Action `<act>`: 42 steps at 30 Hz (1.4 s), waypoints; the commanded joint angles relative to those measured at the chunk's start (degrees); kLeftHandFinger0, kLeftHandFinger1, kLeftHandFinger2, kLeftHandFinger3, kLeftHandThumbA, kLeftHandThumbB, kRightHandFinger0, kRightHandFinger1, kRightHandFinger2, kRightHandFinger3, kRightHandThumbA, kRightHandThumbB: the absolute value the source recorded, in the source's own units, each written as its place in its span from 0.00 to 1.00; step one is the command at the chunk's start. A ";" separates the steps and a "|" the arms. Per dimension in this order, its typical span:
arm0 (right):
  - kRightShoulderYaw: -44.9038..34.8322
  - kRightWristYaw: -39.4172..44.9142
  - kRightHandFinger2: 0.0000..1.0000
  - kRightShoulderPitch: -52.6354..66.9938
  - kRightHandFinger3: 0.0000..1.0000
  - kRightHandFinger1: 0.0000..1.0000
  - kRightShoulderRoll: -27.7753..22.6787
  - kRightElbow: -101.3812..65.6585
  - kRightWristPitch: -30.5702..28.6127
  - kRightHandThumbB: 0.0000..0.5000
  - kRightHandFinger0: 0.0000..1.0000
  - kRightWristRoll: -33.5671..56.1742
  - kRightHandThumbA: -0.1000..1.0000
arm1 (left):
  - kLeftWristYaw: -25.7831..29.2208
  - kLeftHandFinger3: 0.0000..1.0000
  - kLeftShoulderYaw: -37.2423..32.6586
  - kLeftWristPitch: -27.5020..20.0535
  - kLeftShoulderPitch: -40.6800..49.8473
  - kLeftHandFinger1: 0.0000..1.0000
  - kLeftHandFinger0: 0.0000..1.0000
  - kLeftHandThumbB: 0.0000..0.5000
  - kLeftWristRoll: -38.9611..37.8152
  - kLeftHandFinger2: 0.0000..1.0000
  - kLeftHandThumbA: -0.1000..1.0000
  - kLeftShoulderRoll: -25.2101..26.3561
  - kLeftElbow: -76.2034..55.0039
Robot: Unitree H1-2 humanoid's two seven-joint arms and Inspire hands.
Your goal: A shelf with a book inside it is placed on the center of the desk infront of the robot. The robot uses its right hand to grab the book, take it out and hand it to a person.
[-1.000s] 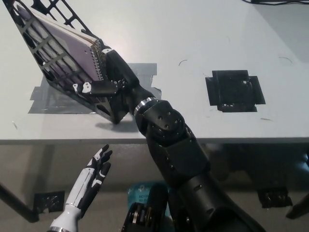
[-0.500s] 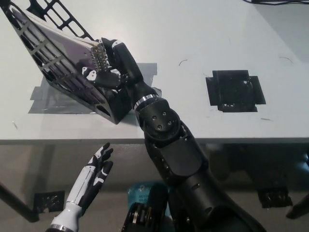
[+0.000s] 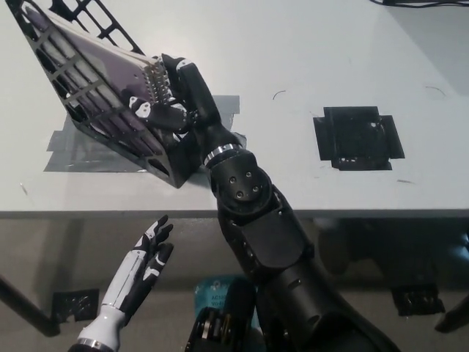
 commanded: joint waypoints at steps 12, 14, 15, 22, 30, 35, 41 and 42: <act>-10.13 -7.14 0.00 -7.71 0.00 0.00 4.42 -20.31 4.61 0.00 0.00 27.42 0.58 | -0.63 1.00 -0.55 -1.69 -0.82 1.00 1.00 0.52 1.49 1.00 0.98 1.18 -0.68; -10.74 -8.04 0.00 -8.17 0.01 0.00 4.42 -22.15 5.14 0.00 0.00 28.80 0.57 | -0.73 1.00 -0.56 -1.26 -0.66 1.00 1.00 0.49 1.34 1.00 0.96 1.13 -0.92; -11.33 -8.74 0.00 -8.54 0.00 0.00 4.42 -23.79 5.82 0.00 0.00 29.16 0.57 | -0.84 1.00 -0.46 -1.04 -0.55 1.00 1.00 0.50 0.89 1.00 0.95 0.99 -0.99; -14.04 -11.09 0.00 -9.95 0.00 0.00 4.42 -30.36 7.51 0.00 0.00 30.19 0.54 | -0.92 1.00 -0.29 -0.87 -0.14 1.00 1.00 0.52 -0.08 1.00 0.93 0.47 -0.63; -18.83 -11.66 0.00 -12.93 0.01 0.00 3.30 -37.31 11.71 0.00 0.00 32.97 0.53 | -0.53 1.00 -0.55 -1.26 -0.18 1.00 1.00 0.53 0.79 1.00 0.95 0.48 -0.67; -21.70 -13.01 0.00 -13.94 0.06 0.00 1.42 -39.97 12.77 0.00 0.00 34.44 0.52 | -0.22 1.00 -0.35 -2.04 0.12 1.00 1.00 0.51 0.69 1.00 0.94 0.48 -0.40; -25.77 -13.63 0.00 -11.63 0.06 0.00 -0.71 -41.09 12.57 0.00 0.00 37.58 0.49 | -0.03 1.00 -0.06 -1.96 1.43 1.00 1.00 0.54 0.51 1.00 0.96 0.47 -0.78; -26.00 -13.70 0.00 -11.38 0.06 0.00 -0.81 -41.12 12.74 0.00 0.00 37.82 0.51 | 0.03 1.00 -0.03 -1.99 1.58 1.00 1.00 0.54 0.54 1.00 0.96 0.46 -0.83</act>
